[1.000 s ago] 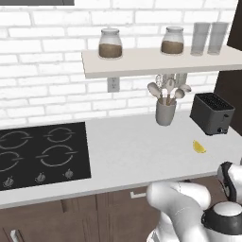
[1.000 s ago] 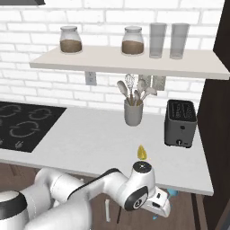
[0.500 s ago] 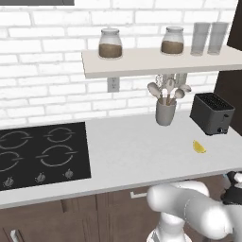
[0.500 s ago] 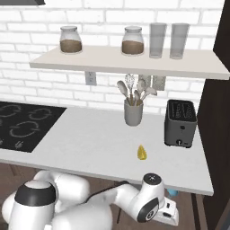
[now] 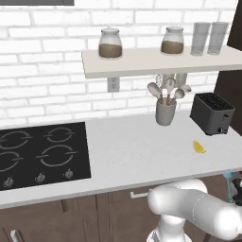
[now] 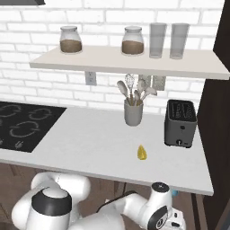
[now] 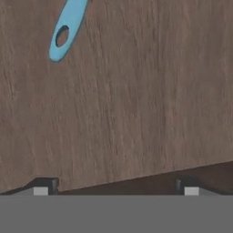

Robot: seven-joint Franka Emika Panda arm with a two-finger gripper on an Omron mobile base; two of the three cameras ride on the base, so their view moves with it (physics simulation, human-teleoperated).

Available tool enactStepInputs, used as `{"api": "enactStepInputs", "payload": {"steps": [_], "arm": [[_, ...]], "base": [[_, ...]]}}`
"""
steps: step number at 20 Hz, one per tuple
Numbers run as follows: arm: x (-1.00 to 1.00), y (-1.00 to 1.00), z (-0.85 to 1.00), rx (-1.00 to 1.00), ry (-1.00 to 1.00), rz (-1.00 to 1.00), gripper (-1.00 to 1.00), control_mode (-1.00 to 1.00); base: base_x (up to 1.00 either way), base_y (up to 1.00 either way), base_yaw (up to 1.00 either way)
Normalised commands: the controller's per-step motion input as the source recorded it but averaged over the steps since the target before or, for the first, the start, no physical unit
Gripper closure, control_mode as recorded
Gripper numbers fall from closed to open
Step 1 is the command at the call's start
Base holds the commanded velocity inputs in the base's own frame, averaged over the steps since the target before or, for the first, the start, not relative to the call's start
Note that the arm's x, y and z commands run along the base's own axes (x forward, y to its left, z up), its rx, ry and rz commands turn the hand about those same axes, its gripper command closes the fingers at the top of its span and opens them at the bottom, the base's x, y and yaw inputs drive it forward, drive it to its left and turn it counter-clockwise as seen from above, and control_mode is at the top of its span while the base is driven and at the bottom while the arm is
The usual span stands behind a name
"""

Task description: Pick the ladle from the drawer and place it on the counter.

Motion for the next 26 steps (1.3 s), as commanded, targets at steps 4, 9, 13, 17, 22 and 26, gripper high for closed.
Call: {"api": "enactStepInputs", "payload": {"steps": [4, 9, 13, 17, 22, 26], "arm": [[-0.68, -0.38, -0.14, 0.00, 0.16, 0.05, -1.00, -1.00], [-1.00, -0.78, 0.00, 0.00, 0.30, 0.04, -1.00, -1.00], [-1.00, -0.89, -0.03, 0.00, 0.42, 0.01, -1.00, -1.00], [-1.00, -0.88, -0.35, 0.00, 0.38, 0.00, -1.00, -1.00], [-0.83, -0.14, 0.59, 0.15, 0.00, 0.04, -1.00, -1.00], [-0.09, 0.20, 1.00, 0.32, -0.08, 0.05, -1.00, -1.00]], "base": [[0.00, 0.00, 0.00], [0.00, 0.00, 0.00], [0.00, 0.00, 0.00], [0.00, 0.00, 0.00], [0.00, 0.00, 0.00], [0.00, 0.00, 0.00]]}}
